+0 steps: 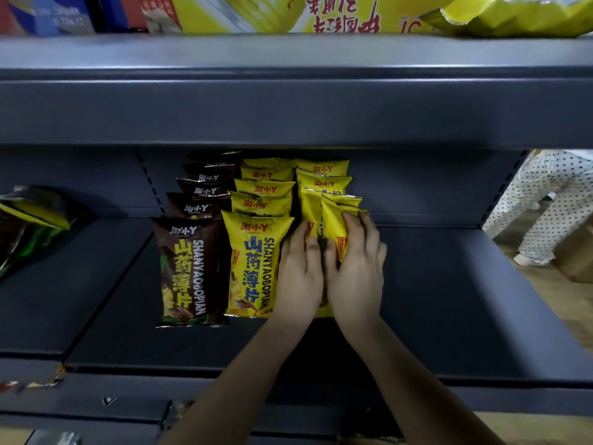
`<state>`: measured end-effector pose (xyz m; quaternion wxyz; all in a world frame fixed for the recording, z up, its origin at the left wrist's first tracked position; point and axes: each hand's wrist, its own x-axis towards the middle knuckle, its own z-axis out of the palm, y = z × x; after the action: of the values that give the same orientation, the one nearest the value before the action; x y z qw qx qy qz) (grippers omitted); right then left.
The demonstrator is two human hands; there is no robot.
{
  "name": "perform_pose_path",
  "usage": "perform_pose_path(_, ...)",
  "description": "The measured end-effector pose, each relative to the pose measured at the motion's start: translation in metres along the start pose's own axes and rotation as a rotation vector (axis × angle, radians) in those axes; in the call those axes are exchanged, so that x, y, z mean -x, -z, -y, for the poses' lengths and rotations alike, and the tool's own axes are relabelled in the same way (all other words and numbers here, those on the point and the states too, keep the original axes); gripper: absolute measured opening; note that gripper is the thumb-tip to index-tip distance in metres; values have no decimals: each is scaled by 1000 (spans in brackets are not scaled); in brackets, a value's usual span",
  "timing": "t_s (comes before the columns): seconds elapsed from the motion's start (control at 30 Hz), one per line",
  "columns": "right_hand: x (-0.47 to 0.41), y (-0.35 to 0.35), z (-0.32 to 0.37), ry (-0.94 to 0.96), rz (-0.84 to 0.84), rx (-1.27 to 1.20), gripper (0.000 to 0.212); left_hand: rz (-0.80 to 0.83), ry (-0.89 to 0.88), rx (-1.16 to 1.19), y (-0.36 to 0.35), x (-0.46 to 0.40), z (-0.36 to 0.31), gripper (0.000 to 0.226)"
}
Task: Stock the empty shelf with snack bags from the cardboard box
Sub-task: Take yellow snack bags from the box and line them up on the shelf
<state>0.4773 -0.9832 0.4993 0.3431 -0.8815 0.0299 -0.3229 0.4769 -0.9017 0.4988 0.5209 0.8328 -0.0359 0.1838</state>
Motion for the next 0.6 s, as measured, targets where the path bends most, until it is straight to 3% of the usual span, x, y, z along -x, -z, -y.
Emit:
perform_pose_path(0.2,10,-26,4,-41,-17,92,55,95,62,145,-3,-2,-2,65)
perform_pose_path(0.33,14,-22,1,17,-64,-317,50,57,93,170,-3,-2,-4,59)
perform_pose_path(0.5,4,-11,-10,-375,49,-631,61,66,65,82,-12,2,12,70)
perform_pose_path(0.6,-11,-1,-13,-519,223,-742,43,53,65,16,-18,5,16,83)
